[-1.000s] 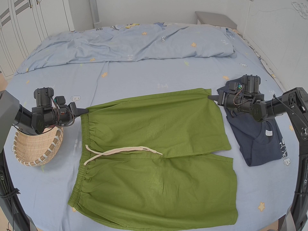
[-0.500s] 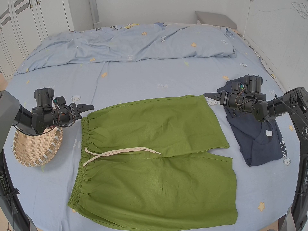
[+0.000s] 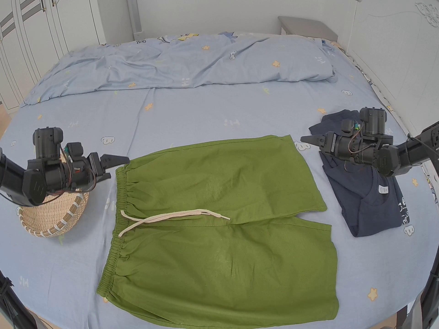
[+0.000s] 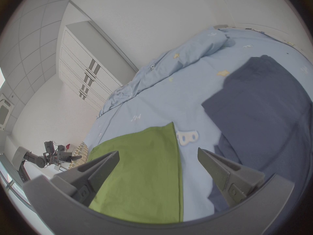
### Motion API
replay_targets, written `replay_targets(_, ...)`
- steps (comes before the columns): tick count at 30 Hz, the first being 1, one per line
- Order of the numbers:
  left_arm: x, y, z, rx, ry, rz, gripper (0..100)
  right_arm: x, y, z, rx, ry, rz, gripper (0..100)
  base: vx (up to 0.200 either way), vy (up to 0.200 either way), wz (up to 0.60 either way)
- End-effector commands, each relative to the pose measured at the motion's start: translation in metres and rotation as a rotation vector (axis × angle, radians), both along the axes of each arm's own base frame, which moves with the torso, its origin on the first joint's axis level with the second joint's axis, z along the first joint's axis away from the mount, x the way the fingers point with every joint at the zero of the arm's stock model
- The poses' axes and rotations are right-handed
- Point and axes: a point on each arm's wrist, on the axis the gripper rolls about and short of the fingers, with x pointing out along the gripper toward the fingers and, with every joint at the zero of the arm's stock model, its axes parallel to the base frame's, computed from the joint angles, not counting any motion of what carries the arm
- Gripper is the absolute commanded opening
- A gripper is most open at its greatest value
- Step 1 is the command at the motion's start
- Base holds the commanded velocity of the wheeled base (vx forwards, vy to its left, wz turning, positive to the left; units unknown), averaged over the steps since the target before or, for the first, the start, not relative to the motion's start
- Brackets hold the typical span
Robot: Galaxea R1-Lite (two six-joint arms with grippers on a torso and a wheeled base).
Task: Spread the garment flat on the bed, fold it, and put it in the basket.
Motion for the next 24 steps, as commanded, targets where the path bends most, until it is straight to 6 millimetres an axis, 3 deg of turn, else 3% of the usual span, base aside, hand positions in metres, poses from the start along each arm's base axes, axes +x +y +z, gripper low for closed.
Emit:
replay_targets(1,-0.079,-0.005,-0.012,-0.023,0.109,0.005,100,-0.075,-0.02,0.031,0.011,0.025,-0.037,100,0.0,0.0,0.0)
replay_targets(2,-0.097,-0.007,-0.024,-0.028,0.161,0.002,100,-0.091,-0.021,0.026,0.009,0.053,-0.034,100,0.0,0.0,0.0)
replay_targets(3,-0.098,-0.007,-0.025,-0.029,0.167,0.002,100,-0.092,-0.021,0.025,0.007,0.057,-0.033,100,0.0,0.0,0.0)
replay_targets(4,-0.12,-0.01,-0.039,-0.033,0.223,0.001,100,-0.113,-0.02,0.019,-0.001,0.091,-0.026,100,0.0,0.0,0.0)
replay_targets(6,-0.134,-0.011,-0.046,-0.035,0.241,0.004,100,-0.129,-0.019,0.013,-0.008,0.119,-0.02,100,0.0,0.0,0.0)
replay_targets(8,-0.134,-0.011,-0.046,-0.035,0.241,0.004,100,-0.129,-0.019,0.013,-0.008,0.119,-0.02,100,0.0,0.0,0.0)
replay_targets(9,-0.162,-0.01,-0.056,-0.03,0.256,0.032,100,-0.156,-0.017,0.005,-0.013,0.156,-0.007,100,0.0,0.0,0.0)
replay_targets(13,-0.195,-0.005,-0.066,-0.047,0.264,0.085,100,-0.18,-0.004,-0.005,-0.019,0.179,0.042,100,0.0,0.0,0.0)
replay_targets(19,-0.214,-0.001,-0.078,-0.063,0.32,0.137,100,-0.191,0.004,-0.013,-0.022,0.174,0.072,100,0.0,0.0,0.0)
replay_targets(24,-0.211,0.0,-0.089,-0.07,0.395,0.133,100,-0.194,0.006,-0.013,-0.02,0.174,0.08,100,0.0,0.0,0.0)
